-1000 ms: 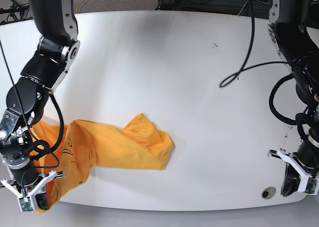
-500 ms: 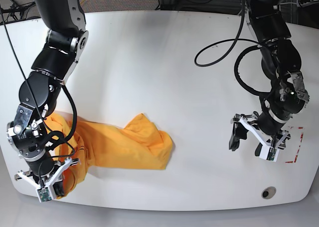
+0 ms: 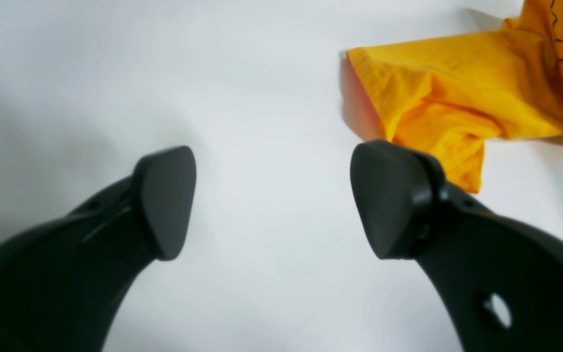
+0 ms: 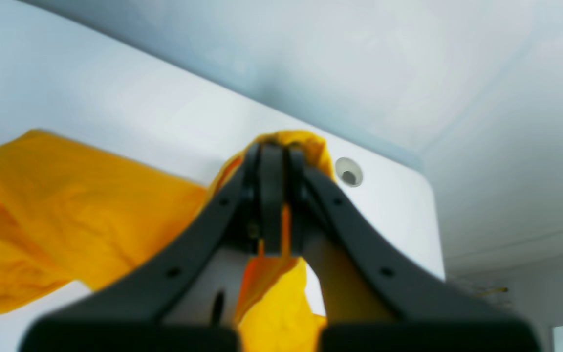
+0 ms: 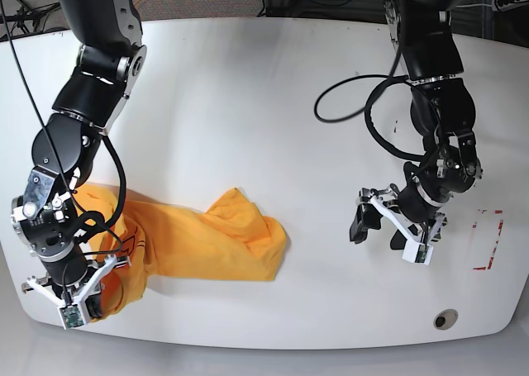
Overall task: Fold the T-shirt properly
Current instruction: 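Move the open left gripper to the bunched shirt end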
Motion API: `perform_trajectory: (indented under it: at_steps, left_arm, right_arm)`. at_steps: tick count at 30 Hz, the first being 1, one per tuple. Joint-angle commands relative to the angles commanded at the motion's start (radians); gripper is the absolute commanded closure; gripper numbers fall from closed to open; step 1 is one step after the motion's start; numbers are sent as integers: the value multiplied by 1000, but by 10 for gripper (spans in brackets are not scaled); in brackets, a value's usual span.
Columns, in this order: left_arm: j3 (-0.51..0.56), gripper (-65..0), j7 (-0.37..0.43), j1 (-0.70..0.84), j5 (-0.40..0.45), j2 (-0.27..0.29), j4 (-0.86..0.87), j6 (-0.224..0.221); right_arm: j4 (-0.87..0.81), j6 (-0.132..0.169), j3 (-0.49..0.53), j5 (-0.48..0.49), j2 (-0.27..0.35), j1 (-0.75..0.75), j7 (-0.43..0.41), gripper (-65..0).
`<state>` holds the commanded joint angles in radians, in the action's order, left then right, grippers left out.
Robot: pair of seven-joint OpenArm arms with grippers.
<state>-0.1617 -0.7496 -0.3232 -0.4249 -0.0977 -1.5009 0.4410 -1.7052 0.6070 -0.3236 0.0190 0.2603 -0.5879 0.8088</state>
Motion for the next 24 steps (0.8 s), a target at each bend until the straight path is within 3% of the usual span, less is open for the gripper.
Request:
perform_trajectory:
  at_steps: [12,24]
  left_arm:
    - [86,-515,65,2,15,-4,52,12]
    - [228,-504,176,-7,32,79,161,-4]
  right_arm:
    - [0,5,8,4,-7,13,16,0]
    - [-2,0,3,4,-13,20,12,0]
